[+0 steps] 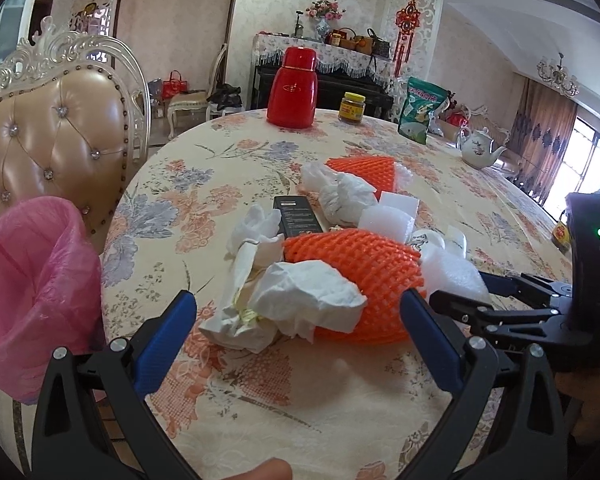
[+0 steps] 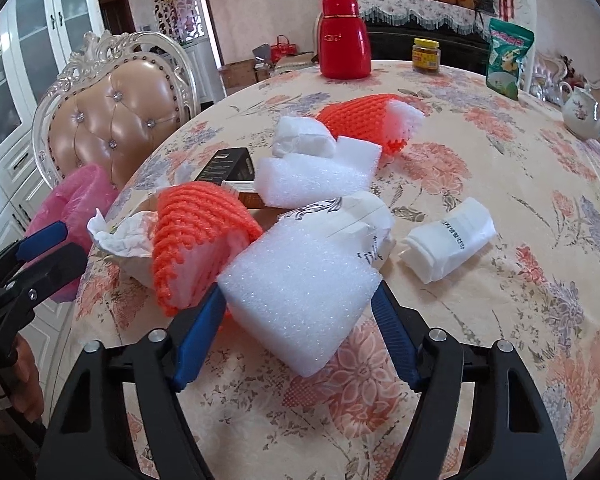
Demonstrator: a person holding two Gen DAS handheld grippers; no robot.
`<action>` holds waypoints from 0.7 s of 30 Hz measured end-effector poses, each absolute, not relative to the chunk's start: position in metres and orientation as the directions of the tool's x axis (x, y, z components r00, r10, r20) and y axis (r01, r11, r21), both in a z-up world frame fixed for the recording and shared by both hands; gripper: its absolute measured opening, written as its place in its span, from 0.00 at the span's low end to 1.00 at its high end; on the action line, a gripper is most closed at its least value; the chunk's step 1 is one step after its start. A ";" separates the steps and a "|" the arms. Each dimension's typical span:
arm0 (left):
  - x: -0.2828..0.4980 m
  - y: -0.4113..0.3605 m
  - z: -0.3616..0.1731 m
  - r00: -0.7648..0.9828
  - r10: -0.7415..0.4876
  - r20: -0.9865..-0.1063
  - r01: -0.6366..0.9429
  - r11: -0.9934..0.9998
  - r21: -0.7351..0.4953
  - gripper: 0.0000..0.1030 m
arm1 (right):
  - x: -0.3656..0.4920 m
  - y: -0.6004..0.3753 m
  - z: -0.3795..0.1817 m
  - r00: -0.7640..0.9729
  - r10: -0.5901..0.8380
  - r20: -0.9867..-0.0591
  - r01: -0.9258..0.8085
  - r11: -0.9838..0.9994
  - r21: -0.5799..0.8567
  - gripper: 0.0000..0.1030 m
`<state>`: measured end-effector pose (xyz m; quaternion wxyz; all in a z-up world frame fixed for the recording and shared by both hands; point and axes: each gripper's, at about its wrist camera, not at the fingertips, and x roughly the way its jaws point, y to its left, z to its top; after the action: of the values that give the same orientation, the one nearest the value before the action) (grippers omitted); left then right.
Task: Collect trash
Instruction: 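Grasp the crumpled white tissue with the left gripper while the right gripper grasps the white foam block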
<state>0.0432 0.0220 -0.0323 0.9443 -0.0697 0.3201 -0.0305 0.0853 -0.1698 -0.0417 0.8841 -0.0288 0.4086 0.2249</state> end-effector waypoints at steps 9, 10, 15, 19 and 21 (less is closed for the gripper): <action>0.049 0.022 -0.030 0.792 -0.117 -0.599 0.017 0.985 -0.171 0.91 | 0.077 -0.180 -0.035 0.584 0.392 -0.711 -0.427 0.893 0.143 0.66; 0.051 0.023 -0.031 0.790 -0.124 -0.600 0.019 0.984 -0.178 0.90 | 0.077 -0.182 -0.034 0.586 0.393 -0.709 -0.426 0.893 0.144 0.66; 0.060 0.015 -0.036 0.773 -0.147 -0.618 0.041 0.982 -0.182 0.79 | 0.074 -0.193 -0.027 0.603 0.391 -0.695 -0.413 0.899 0.147 0.66; 0.066 0.007 -0.047 0.731 -0.154 -0.665 0.043 0.983 -0.180 0.68 | 0.072 -0.202 -0.021 0.620 0.384 -0.684 -0.401 0.905 0.145 0.66; 0.066 0.004 -0.052 0.716 -0.157 -0.680 0.047 0.983 -0.177 0.65 | 0.070 -0.205 -0.018 0.629 0.378 -0.679 -0.398 0.907 0.137 0.66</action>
<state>0.0656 0.0045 -0.0520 0.9234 -0.0735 0.3726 -0.0553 0.0701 -0.2055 -0.0184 0.9023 -0.0130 0.3734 0.2151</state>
